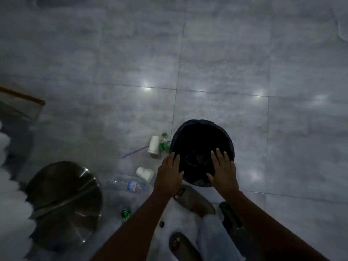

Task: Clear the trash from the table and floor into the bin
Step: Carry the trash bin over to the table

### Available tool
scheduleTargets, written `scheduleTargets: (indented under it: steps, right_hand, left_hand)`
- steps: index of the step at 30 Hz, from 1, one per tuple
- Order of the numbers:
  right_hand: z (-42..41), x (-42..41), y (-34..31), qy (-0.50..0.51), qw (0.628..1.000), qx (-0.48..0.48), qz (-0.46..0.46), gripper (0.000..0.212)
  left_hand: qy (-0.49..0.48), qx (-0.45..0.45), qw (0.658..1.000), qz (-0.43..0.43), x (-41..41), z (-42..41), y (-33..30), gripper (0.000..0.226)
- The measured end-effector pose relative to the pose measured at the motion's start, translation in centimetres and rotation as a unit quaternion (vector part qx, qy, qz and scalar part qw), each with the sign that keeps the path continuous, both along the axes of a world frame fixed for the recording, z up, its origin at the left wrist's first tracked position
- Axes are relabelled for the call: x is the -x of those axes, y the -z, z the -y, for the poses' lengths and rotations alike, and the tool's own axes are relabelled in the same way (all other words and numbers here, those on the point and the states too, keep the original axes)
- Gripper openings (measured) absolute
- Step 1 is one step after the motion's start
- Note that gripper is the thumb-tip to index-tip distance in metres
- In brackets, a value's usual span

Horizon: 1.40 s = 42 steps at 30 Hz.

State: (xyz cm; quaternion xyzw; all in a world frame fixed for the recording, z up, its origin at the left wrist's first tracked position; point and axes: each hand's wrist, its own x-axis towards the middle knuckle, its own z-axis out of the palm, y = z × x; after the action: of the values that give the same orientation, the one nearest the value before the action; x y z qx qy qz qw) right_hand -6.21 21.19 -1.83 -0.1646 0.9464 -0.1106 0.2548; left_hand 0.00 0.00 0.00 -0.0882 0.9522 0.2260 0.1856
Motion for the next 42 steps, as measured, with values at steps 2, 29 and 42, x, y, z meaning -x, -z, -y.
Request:
scheduleTargets:
  steps: [2, 29, 42]
  right_hand:
    - [-0.9, 0.3, 2.6, 0.038, 0.999, -0.015, -0.007, 0.097]
    - [-3.1, 4.6, 8.0, 0.216, 0.975, 0.044, -0.036, 0.05]
    - [0.2, 8.2, -8.8, 0.311, 0.941, 0.132, 0.012, 0.045]
  left_hand:
    - [0.018, 0.027, 0.999, 0.025, 0.1, -0.3, 2.9, 0.073]
    - [-0.082, 0.023, 0.996, 0.021, 5.9, 0.4, 11.4, 0.068]
    - [-0.155, -0.038, 0.986, -0.043, 6.6, 4.0, -6.6, 0.065]
